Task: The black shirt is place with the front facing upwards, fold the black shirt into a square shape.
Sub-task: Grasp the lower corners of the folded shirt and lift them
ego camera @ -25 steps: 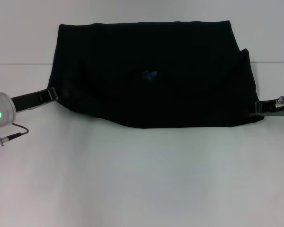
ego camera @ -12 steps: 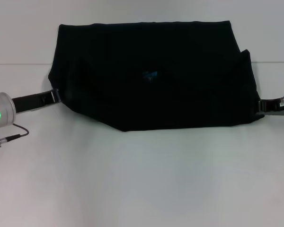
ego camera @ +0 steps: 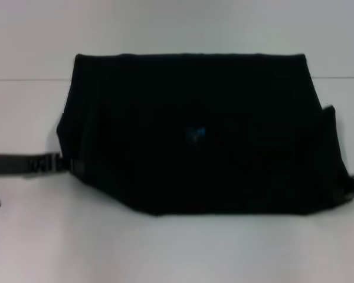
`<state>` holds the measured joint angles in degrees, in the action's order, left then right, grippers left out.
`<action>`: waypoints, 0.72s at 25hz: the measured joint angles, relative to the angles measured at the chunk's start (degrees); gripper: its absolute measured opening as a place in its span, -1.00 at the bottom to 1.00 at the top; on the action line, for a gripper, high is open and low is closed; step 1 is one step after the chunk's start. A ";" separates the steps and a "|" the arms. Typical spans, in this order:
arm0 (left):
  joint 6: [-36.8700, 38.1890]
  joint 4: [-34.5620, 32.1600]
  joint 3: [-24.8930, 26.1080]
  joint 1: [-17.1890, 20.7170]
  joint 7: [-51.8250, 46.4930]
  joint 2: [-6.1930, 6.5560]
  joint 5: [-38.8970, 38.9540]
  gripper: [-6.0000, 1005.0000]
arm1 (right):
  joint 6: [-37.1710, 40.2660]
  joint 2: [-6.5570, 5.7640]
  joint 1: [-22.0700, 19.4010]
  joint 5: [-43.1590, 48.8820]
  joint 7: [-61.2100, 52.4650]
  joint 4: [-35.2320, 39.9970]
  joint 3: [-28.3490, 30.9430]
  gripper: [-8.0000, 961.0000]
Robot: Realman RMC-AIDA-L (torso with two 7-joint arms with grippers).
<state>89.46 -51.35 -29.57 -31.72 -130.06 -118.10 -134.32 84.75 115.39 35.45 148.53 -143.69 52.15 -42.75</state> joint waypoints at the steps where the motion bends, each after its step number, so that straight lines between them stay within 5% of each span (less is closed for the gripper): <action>1: 2.55 -0.59 0.93 0.36 0.08 0.11 -0.92 -0.99 | 1.71 0.13 -0.93 0.00 0.03 1.14 -0.01 -0.94; 8: 14.62 -3.75 4.55 4.16 2.30 0.01 -5.53 -0.99 | 11.00 0.51 -7.74 -1.21 1.90 5.75 1.63 -0.93; 18: 23.09 -5.69 6.43 7.85 5.13 -1.02 -8.07 -0.99 | 18.56 0.14 -9.72 -1.74 6.63 5.82 7.54 -0.91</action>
<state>112.55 -57.05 -23.14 -23.87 -124.93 -119.12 -142.39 103.30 115.52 25.73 146.80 -137.06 57.97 -35.22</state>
